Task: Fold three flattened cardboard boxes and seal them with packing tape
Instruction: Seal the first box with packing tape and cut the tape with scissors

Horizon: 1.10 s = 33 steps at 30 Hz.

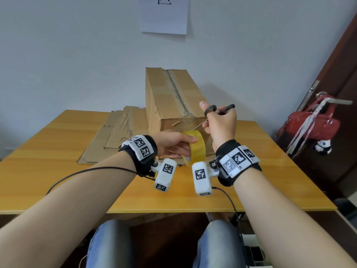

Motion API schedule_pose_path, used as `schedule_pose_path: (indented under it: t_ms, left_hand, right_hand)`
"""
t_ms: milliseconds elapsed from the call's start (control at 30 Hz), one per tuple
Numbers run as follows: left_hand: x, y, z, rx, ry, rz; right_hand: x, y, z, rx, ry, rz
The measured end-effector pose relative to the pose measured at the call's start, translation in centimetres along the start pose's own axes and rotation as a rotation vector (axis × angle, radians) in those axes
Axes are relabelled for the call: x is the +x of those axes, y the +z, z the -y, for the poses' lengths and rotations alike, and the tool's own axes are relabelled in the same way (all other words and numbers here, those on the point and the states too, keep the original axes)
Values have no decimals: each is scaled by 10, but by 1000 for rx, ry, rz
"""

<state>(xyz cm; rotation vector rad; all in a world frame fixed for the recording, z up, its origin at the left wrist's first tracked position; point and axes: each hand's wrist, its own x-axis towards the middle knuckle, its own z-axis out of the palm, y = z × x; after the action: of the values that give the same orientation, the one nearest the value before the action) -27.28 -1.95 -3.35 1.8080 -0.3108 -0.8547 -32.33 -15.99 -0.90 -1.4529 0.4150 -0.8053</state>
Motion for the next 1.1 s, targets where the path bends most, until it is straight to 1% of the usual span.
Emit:
schedule_pose_path:
  t_ms: [133,333,500,733,933,1100]
  left_hand:
    - [-1,2,2,11,-2,5]
    - [0,2,3,8,11,10]
    - [0,2,3,7,11,11]
    - [2,3,4,7,14,13]
    - [0,5,3,9,16,29]
    - [0,6,4,2,29,33]
  right_hand:
    - [-7,10,-1,90,82,13]
    - [-13,18,-6,114,122,14]
    - [-16,21,-4,119,105,14]
    - [-21,27,-6,109,11,64]
    - [-18,28,-7,87,14,50]
    - [-18,28,-9,124,46,57]
